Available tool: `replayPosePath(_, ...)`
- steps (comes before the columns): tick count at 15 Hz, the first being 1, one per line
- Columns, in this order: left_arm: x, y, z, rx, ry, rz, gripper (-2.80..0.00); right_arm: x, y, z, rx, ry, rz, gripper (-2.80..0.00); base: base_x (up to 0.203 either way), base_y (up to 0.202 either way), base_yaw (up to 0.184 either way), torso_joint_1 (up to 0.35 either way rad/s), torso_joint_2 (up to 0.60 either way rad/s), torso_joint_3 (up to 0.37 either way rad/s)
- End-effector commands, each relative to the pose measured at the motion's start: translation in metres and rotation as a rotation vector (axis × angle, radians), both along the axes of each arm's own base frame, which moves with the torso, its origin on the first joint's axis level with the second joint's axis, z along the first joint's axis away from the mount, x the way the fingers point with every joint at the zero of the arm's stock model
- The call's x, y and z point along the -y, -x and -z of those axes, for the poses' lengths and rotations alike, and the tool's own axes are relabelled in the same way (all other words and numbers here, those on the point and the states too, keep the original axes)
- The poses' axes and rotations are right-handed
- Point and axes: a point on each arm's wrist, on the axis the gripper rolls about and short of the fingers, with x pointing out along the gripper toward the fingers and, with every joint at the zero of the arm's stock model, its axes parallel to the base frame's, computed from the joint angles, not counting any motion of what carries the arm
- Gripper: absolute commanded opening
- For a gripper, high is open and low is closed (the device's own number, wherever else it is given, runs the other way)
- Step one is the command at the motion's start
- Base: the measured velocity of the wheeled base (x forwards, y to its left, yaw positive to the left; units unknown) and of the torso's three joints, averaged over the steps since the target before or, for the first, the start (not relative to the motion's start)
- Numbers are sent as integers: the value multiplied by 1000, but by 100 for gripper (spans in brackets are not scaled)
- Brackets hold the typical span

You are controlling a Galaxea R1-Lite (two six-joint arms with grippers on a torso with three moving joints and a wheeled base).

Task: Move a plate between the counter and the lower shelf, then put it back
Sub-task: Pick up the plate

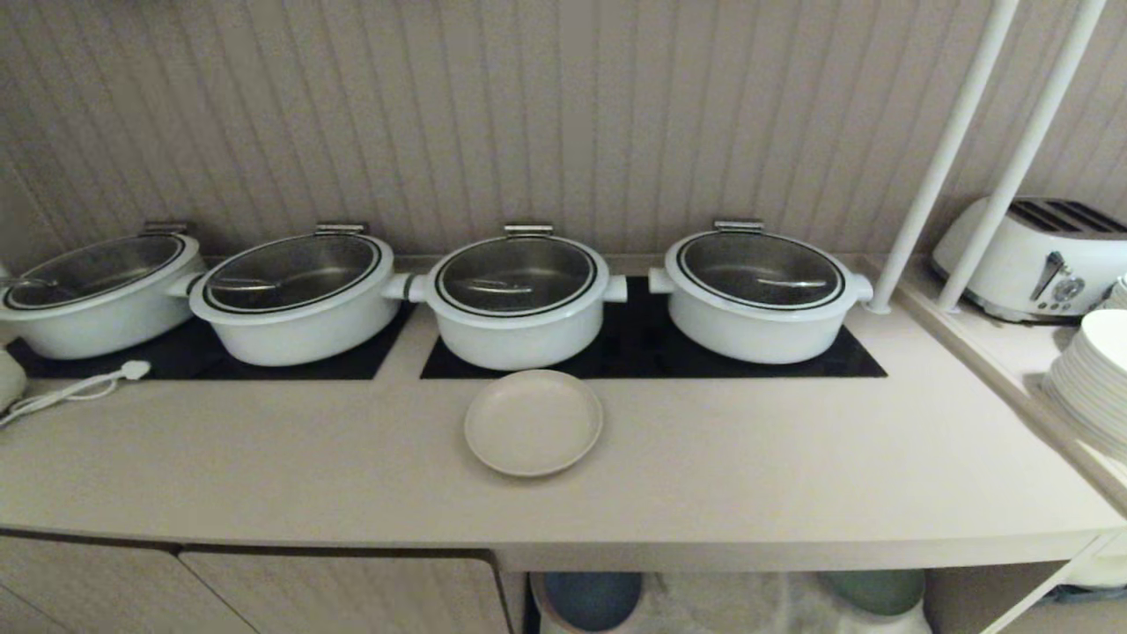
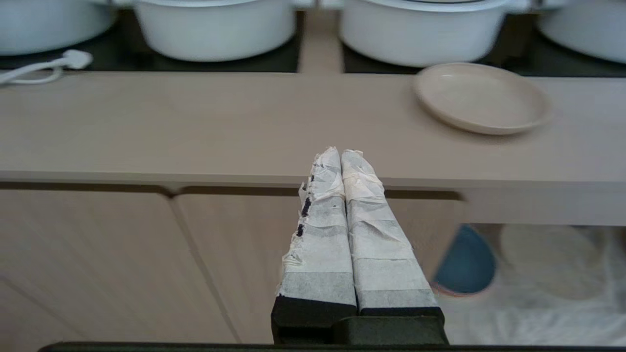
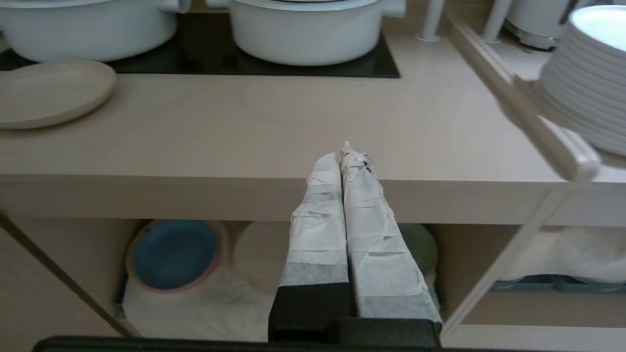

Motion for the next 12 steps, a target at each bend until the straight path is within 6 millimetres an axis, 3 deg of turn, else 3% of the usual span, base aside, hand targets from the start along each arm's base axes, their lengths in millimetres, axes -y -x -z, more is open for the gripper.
replayPosePath(1, 0, 0, 0, 0, 1, 0, -280, 0, 0, 0, -1, 1, 0, -280, 0, 198, -3, 0, 2, 2)
replayPosePath(12, 0, 0, 0, 0, 1, 0, -280, 0, 0, 0, -1, 1, 0, -280, 0, 196, -1, 2, 2, 2)
